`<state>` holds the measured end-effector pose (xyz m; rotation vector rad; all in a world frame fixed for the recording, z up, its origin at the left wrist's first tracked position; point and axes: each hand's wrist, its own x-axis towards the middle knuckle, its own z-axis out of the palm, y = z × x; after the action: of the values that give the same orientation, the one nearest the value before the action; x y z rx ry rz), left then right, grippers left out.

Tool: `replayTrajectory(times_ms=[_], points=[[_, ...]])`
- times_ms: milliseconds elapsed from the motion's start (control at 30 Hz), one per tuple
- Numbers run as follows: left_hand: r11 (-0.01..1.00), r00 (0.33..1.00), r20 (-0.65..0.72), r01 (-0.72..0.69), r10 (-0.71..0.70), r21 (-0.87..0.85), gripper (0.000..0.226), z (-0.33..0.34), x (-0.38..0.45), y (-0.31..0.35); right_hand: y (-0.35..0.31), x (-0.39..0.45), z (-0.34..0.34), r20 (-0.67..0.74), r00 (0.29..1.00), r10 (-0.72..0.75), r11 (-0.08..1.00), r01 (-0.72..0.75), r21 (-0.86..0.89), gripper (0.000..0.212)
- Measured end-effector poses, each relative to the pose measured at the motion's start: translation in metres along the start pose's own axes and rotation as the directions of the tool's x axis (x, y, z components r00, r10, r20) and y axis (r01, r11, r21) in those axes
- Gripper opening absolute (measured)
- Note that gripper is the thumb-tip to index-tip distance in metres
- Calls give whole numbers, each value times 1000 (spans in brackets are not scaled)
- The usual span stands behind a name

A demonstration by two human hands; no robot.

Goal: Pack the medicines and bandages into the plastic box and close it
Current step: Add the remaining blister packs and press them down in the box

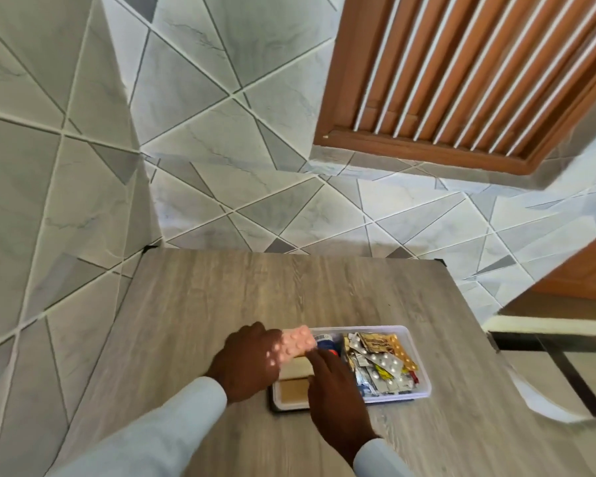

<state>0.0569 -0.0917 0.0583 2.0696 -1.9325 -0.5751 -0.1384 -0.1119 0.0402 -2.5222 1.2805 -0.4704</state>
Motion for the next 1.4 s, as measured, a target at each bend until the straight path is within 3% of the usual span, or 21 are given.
replayTrajectory(times_ms=[167, 333, 533, 633, 767, 900, 1000, 1133, 1233, 1400], points=[[932, 997, 80, -50, 23, 359, 52, 9, 20, 35, 41, -12, -30, -112, 992, 65, 991, -77, -110, 28], [919, 986, 112, 71, -123, 388, 58, 17, 26, 38, 74, -17, -46, -132, 986, 97, 984, -115, -135, 23], [871, 979, 137, 68, -153, 487, 51, 35, 29, 56, 96, -7, -54, -139, 990, 39, 974, -69, -215, 42], [842, 979, 99, 98, -176, 530, 50, 37, 34, 60, 110, -1, -52, -122, 992, 36, 987, -55, -152, 44], [904, 982, 35, 157, -186, 399, 49, 35, 35, 59, 133, 6, -56, -118, 992, 48, 998, -53, -44, 23], [945, 939, -141, 323, -315, 41, 44, 39, 26, 60, 161, 11, -60, -106, 982, 155, 988, -153, 23, 28], [851, 847, -178, 445, -501, -277, 44, 48, 13, 52, 180, 12, -65, -51, 939, 341, 938, -336, 88, 39], [668, 742, -40, 576, -669, -470, 44, 61, 2, 45, 194, 8, -66, 135, 840, 526, 788, -541, 293, 49], [595, 728, 76, 612, -682, -521, 30, 68, 1, 51, 197, 5, -60, 243, 797, 553, 710, -604, 362, 36], [552, 714, 77, 600, -695, -578, 32, 77, 0, 50, 200, 6, -56, 266, 738, 620, 647, -673, 358, 18]])
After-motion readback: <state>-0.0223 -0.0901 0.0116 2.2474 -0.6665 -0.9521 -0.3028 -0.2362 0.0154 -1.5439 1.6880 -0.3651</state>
